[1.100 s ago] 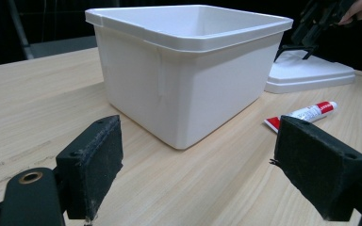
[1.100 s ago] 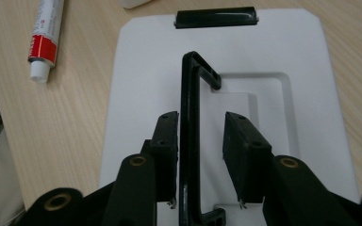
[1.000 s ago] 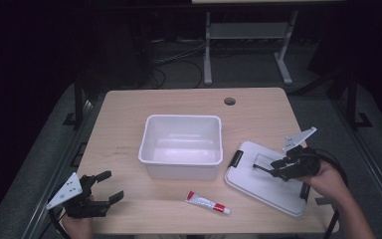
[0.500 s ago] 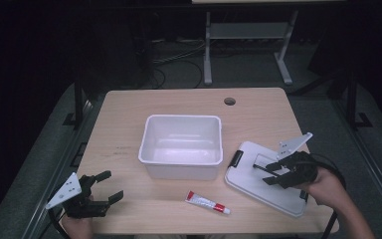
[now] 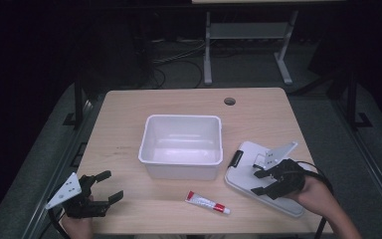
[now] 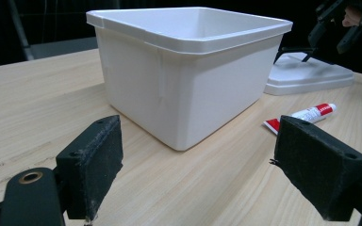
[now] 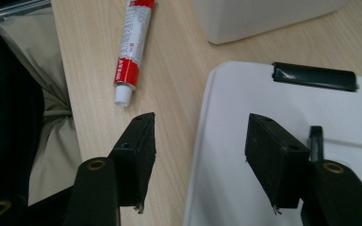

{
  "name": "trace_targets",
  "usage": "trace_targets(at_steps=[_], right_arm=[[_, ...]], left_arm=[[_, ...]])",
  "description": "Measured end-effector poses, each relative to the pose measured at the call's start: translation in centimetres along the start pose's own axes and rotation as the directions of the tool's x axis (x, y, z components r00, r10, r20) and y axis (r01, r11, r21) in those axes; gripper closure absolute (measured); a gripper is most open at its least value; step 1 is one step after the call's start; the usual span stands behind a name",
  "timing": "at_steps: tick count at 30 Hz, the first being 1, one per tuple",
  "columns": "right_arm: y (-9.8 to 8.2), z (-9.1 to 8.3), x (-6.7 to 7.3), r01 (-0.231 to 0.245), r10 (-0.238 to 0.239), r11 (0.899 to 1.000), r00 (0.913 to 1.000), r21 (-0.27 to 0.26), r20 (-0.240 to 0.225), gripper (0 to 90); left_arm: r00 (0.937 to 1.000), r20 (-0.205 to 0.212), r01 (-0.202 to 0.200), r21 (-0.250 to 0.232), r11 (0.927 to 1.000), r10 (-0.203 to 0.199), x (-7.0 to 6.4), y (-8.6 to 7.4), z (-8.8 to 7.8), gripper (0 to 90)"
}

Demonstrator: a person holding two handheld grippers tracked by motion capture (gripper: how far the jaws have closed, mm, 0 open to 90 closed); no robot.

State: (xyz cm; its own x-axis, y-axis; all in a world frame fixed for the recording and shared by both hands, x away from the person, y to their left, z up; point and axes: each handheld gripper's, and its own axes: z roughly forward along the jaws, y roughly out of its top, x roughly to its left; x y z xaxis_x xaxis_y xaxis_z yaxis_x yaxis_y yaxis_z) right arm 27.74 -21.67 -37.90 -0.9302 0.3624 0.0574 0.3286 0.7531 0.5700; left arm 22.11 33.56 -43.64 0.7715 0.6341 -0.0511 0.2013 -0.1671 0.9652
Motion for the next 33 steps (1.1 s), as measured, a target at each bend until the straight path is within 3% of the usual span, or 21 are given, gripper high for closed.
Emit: trace_targets(at_steps=[9, 24, 33], right_arm=[[0.6, 1.6, 1.2, 0.032, -0.032, 0.999, 0.9993, 0.004, -0.019, 42.1], [1.5, 3.8, 2.1, 0.030, -0.030, 1.000, 0.9975, 0.005, -0.064, 39.1], [2.3, 4.6, 2.8, 0.055, -0.055, 0.998, 0.9956, 0.002, -0.076, 38.7]], left_arm=[[1.0000, 0.000, 0.000, -0.001, 1.0000, 0.000, 0.0, 0.0, 0.0, 15.7], [1.0000, -0.001, 0.003, -0.006, 1.0000, -0.003, 0.1, 0.0, -0.2, 15.7], [1.0000, -0.001, 0.001, -0.006, 1.0000, -0.001, 0.1, 0.0, -0.2, 15.7]])
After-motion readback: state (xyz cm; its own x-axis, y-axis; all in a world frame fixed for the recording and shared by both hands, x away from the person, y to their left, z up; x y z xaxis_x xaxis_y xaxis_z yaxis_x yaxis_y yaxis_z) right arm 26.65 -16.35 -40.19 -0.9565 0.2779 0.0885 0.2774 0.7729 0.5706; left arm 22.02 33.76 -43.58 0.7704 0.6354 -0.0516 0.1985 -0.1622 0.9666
